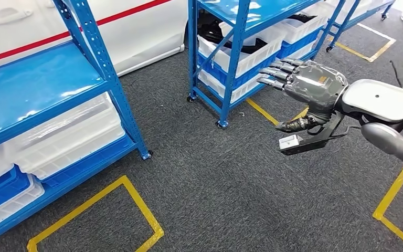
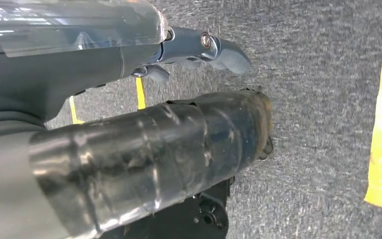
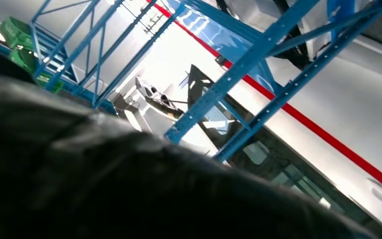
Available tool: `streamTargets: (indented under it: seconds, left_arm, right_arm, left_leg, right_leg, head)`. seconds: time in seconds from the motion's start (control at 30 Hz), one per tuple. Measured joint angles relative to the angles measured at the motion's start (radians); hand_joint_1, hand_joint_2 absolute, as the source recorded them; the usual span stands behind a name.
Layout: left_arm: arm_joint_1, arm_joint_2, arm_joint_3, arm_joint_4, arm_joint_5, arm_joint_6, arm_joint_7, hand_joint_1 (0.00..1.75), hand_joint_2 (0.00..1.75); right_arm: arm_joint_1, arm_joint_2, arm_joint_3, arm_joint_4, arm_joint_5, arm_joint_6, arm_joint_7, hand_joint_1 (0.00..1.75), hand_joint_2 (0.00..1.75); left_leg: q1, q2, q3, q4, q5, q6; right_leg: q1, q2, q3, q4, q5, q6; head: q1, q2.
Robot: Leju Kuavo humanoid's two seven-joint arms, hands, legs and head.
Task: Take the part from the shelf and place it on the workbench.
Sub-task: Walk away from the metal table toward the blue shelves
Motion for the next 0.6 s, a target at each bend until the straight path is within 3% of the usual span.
streamTargets:
  seconds: [0.07, 0.13, 0.2, 0.23, 0.27, 0.3, 0.37, 0.43, 0.5, 0.53, 0.6]
  left_arm:
    - [-0.001, -0.001, 0.001, 0.0, 0.001, -0.001, 0.002, 0.0, 0.0]
    - [-0.003, -0.002, 0.003, 0.0, 0.001, -0.001, 0.008, 0.0, 0.0]
    - [-0.004, -0.002, 0.004, 0.0, 0.002, 0.002, 0.013, 0.0, 0.0]
    - [-0.004, -0.002, 0.005, 0.0, 0.002, 0.003, 0.014, 0.0, 0.0]
    - [-0.003, -0.002, 0.006, 0.0, 0.002, 0.004, 0.015, 0.0, 0.0]
    - [-0.003, -0.002, 0.008, 0.0, 0.003, 0.005, 0.015, 0.0, 0.0]
    - [-0.003, -0.003, 0.012, 0.0, 0.005, 0.004, 0.014, 0.0, 0.0]
    - [-0.002, -0.004, 0.016, 0.0, 0.006, 0.004, 0.012, 0.0, 0.0]
    - [0.0, -0.003, 0.019, 0.0, 0.006, 0.005, 0.009, 0.0, 0.0]
    - [0.001, -0.003, 0.02, 0.0, 0.006, 0.006, 0.009, 0.0, 0.0]
    - [0.001, -0.002, 0.02, -0.001, 0.006, 0.008, 0.009, 0.0, 0.0]
  right_arm:
    - [0.005, 0.002, -0.005, 0.0, 0.002, -0.002, -0.001, 0.0, 0.0]
    - [0.012, 0.003, -0.01, 0.002, 0.007, -0.003, -0.004, 0.0, 0.0]
    - [0.027, 0.003, -0.012, 0.006, 0.013, 0.0, -0.011, 0.0, 0.0]
    - [0.034, 0.004, -0.014, 0.007, 0.015, 0.002, -0.013, 0.0, 0.0]
    - [0.037, 0.005, -0.016, 0.008, 0.017, 0.004, -0.015, 0.0, 0.0]
    - [0.039, 0.006, -0.019, 0.009, 0.018, 0.005, -0.016, 0.0, 0.0]
    - [0.04, 0.008, -0.027, 0.011, 0.021, 0.005, -0.016, 0.0, 0.0]
    - [0.046, 0.01, -0.033, 0.014, 0.024, 0.001, -0.016, 0.0, 0.0]
    - [0.053, 0.013, -0.038, 0.016, 0.027, -0.006, -0.016, 0.0, 0.0]
    - [0.058, 0.015, -0.04, 0.017, 0.029, -0.01, -0.016, 0.0, 0.0]
    - [0.067, 0.02, -0.045, 0.018, 0.03, -0.018, -0.014, 0.0, 0.0]
  left_leg:
    - [0.005, -0.022, 0.008, -0.013, 0.008, 0.012]
    - [0.008, -0.044, 0.01, -0.017, 0.012, 0.018]
    - [0.008, -0.071, 0.008, -0.013, 0.013, 0.019]
    - [0.007, -0.086, 0.007, -0.01, 0.013, 0.019]
    - [0.007, -0.101, 0.006, -0.006, 0.013, 0.018]
    - [0.007, -0.116, 0.006, -0.001, 0.011, 0.017]
    - [0.008, -0.143, 0.0, 0.008, 0.009, 0.011]
    - [0.011, -0.168, -0.013, 0.011, 0.013, 0.0]
    - [0.015, -0.192, -0.024, 0.009, 0.019, -0.013]
    - [0.013, -0.185, -0.028, 0.014, 0.015, -0.019]
    - [0.009, -0.128, -0.06, 0.076, -0.025, -0.028]
  right_leg:
    - [-0.006, 0.042, -0.009, 0.032, -0.028, 0.01]
    - [-0.01, 0.106, -0.06, 0.145, -0.088, 0.016]
    - [-0.011, 0.128, -0.12, 0.264, -0.126, 0.02]
    - [-0.011, 0.13, -0.132, 0.28, -0.118, 0.02]
    - [-0.011, 0.133, -0.122, 0.253, -0.089, 0.018]
    - [-0.012, 0.141, -0.097, 0.192, -0.048, 0.016]
    - [-0.015, 0.186, -0.042, 0.064, 0.003, 0.01]
    - [-0.014, 0.213, -0.023, 0.014, 0.006, 0.005]
    - [-0.015, 0.191, -0.019, 0.005, 0.01, -0.002]
    - [-0.018, 0.178, -0.014, -0.001, 0.013, -0.008]
    - [-0.023, 0.149, -0.006, -0.014, 0.019, -0.019]
  head:
    - [0.001, 0.0]
    - [0.003, 0.0]
    - [0.003, 0.0]
    - [0.003, 0.0]
    - [0.003, 0.0]
    - [0.003, 0.0]
    - [0.003, 0.0]
    - [0.003, 0.0]
    - [0.003, 0.0]
    - [0.003, 0.0]
    - [-0.002, 0.0]
